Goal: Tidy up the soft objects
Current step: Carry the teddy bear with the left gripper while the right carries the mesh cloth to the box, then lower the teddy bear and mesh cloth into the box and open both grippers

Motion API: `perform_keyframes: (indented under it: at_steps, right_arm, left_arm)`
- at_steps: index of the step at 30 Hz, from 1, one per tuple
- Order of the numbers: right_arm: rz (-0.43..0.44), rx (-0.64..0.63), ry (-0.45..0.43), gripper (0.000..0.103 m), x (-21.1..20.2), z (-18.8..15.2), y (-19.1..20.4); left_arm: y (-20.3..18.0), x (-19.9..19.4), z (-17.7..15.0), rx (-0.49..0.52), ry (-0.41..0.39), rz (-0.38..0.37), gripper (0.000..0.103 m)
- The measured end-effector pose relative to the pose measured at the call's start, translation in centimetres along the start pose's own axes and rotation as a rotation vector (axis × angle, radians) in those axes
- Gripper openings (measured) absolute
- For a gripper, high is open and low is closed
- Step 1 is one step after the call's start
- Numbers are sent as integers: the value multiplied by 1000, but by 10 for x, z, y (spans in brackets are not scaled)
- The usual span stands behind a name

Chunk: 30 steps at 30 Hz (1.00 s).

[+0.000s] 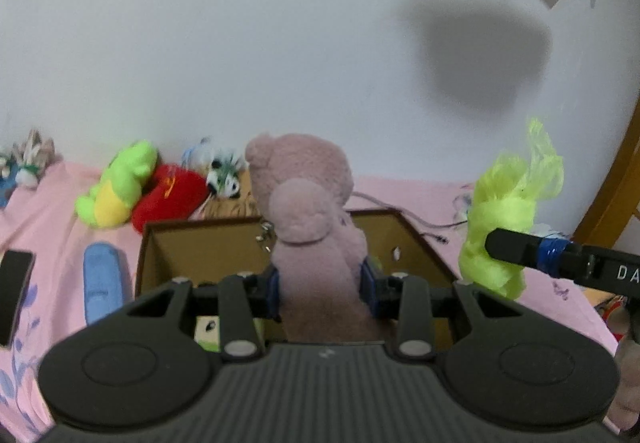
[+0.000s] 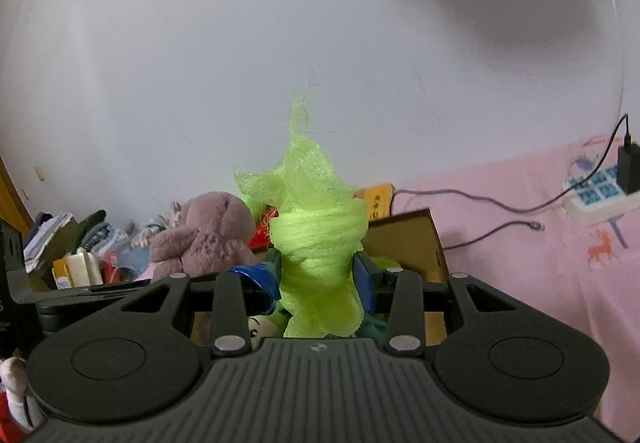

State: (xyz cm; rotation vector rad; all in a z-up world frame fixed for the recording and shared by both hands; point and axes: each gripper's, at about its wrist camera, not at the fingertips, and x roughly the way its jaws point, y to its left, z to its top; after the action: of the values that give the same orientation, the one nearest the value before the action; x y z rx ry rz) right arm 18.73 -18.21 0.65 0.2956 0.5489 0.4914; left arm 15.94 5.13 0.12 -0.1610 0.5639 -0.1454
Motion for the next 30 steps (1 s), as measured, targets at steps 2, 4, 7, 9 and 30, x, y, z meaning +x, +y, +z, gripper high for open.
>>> perform_keyframes:
  at_steps: [2,4,7,9,30]
  right_arm:
    - [-16,-11,19,22,10,-4,-1]
    - [-26,-16,35,22,19,-6,-2]
    - [-42,-4,69,22,32,-10,-5]
    - [-51,-9,90,22,40,-13,-5]
    - [-164,-4,198,25,71,-34,-16]
  left_arm:
    - [0,10,-3,-13,28,13,37]
    - [0,20,-7,-17,54,27,37]
    - [0,32,-12,-9,84,46,37]
    - [1,40,-16,-11,106,53,37]
    - [17,73,-41,-59,262,126,38]
